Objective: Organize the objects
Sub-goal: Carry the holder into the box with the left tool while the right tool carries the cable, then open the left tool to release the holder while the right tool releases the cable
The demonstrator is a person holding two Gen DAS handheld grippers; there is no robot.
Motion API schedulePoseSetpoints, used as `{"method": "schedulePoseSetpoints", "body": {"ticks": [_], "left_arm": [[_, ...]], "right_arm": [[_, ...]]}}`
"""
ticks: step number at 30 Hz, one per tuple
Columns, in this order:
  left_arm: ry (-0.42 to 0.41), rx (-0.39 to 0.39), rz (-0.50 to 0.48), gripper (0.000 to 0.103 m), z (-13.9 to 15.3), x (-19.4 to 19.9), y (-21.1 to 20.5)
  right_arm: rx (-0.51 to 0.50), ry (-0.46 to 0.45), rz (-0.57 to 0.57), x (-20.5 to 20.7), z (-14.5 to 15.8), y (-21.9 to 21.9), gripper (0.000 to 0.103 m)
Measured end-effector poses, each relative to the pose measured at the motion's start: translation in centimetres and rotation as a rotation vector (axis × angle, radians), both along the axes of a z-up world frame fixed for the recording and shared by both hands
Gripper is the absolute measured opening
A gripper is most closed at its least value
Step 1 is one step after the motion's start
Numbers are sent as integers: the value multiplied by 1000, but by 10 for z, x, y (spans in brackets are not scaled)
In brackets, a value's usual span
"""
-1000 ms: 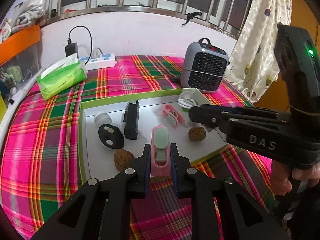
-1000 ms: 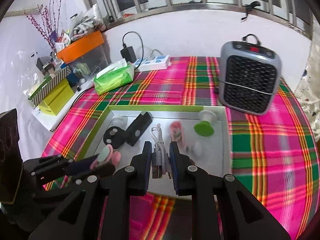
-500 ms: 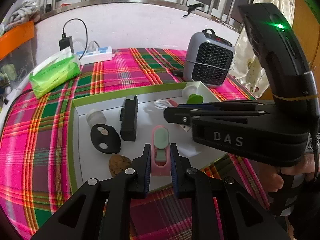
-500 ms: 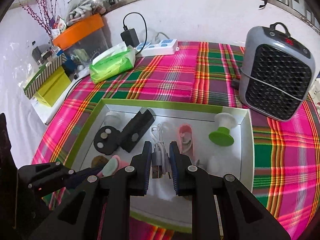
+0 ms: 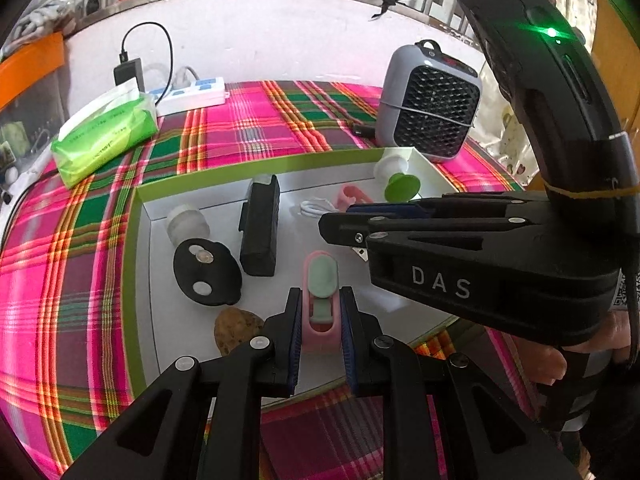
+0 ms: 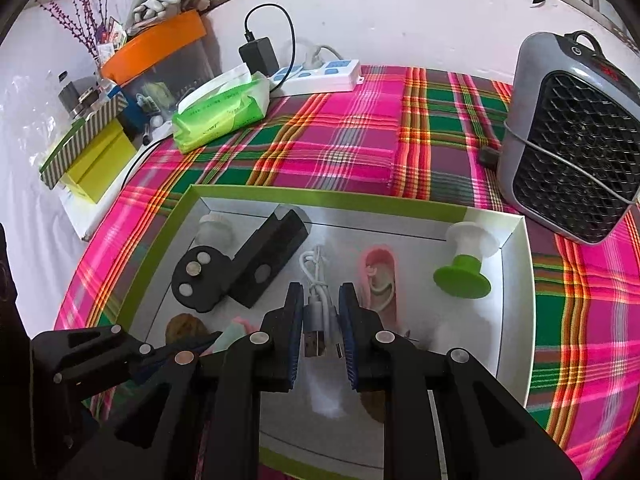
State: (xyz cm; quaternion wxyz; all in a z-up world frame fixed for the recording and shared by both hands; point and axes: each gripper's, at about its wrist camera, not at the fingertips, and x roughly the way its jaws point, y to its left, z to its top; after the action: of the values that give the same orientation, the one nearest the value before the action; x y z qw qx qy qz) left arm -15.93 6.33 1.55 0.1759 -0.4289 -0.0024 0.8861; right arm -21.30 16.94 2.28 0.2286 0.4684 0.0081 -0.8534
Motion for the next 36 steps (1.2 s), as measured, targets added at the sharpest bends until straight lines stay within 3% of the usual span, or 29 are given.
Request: {"method": "schedulePoseSetpoints", "body": {"ticks": [36], "left_arm": [[-4, 3, 1, 16, 0, -1, 0]], "right_arm": [[14, -5, -6, -1, -9, -5, 20]]}}
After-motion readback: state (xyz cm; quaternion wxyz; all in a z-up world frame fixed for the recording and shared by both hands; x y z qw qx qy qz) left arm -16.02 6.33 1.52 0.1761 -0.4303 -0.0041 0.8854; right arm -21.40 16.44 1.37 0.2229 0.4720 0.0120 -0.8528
